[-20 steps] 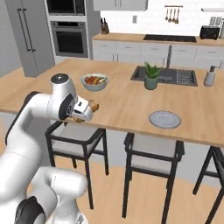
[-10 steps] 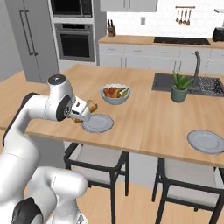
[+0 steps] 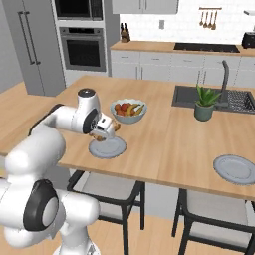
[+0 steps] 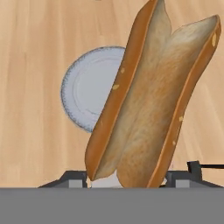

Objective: Place one bun and one sausage from the bowl on each plate.

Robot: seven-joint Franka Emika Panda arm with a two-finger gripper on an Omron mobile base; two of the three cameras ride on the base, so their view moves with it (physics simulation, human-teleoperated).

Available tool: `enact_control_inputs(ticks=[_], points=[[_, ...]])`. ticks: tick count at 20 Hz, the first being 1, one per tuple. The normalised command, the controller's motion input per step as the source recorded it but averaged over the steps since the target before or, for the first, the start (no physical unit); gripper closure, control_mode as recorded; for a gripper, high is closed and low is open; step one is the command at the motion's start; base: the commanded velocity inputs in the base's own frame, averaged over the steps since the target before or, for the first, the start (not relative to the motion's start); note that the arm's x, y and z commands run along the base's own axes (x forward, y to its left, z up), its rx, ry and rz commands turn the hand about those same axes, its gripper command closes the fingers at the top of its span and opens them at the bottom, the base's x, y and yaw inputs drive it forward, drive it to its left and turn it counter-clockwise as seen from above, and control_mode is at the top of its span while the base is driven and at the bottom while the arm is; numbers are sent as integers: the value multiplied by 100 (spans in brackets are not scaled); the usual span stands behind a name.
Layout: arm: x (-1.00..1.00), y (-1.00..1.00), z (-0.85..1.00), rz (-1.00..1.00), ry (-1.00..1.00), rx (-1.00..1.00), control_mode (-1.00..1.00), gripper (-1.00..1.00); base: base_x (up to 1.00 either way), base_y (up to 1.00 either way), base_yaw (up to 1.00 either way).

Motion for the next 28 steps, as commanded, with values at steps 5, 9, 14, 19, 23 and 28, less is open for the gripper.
enact_control_inputs(ticks=[5,9,14,19,23,28], points=[[43,0,-67,2,6,0,-100,100,0,0,0],[7,28,-55,0,-3,0,-100,100,0,0,0],[8,23,-47,0,-4,0,-100,100,0,0,0],[32,0,-30,0,-6,0,-100,100,0,0,0],[25,0,-25,0,-1,0,-100,100,0,0,0],[19,0,-20,0,0,0,-100,100,0,0,0]])
